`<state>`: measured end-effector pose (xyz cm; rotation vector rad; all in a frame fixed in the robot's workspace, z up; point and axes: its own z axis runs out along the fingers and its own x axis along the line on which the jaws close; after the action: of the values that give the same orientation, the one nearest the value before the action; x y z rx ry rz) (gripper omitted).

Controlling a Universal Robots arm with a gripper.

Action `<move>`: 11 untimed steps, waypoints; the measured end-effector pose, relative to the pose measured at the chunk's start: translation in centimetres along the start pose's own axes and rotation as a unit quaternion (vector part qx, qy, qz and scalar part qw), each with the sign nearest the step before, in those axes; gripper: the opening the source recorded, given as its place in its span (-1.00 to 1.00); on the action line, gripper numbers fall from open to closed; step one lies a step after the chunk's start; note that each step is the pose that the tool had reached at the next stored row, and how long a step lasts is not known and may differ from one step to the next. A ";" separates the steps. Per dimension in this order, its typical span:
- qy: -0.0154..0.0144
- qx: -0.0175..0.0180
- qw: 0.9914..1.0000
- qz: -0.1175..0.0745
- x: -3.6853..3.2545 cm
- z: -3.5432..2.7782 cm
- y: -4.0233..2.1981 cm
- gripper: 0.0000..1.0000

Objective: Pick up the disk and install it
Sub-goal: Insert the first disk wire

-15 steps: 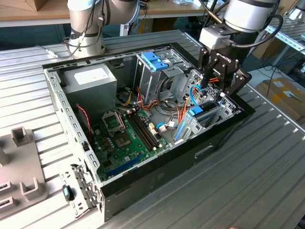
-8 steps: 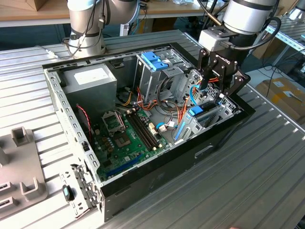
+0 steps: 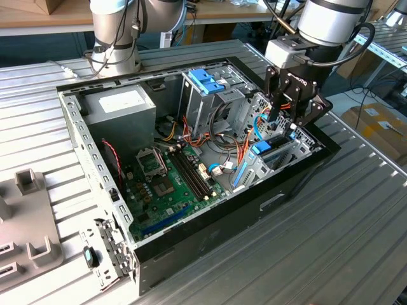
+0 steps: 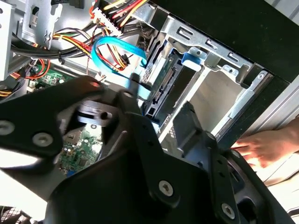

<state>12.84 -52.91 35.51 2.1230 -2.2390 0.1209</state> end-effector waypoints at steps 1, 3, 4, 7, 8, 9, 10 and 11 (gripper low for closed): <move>0.000 0.000 1.000 0.000 0.00 0.00 0.00 -0.05; 0.000 0.000 1.000 0.000 0.00 0.00 0.00 -0.17; 0.000 0.000 1.000 0.000 0.00 0.00 0.00 -0.41; 0.000 0.000 1.000 0.000 0.00 0.01 0.00 -0.65; 0.000 0.000 1.000 0.000 0.00 0.01 0.00 -0.69; 0.000 0.000 1.000 0.000 0.00 0.01 0.00 -0.69; 0.000 0.000 1.000 0.000 0.00 0.01 0.00 -0.69; 0.000 0.000 1.000 0.000 0.00 0.01 0.00 -0.69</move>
<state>12.84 -52.91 35.50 2.1230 -2.2390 0.1209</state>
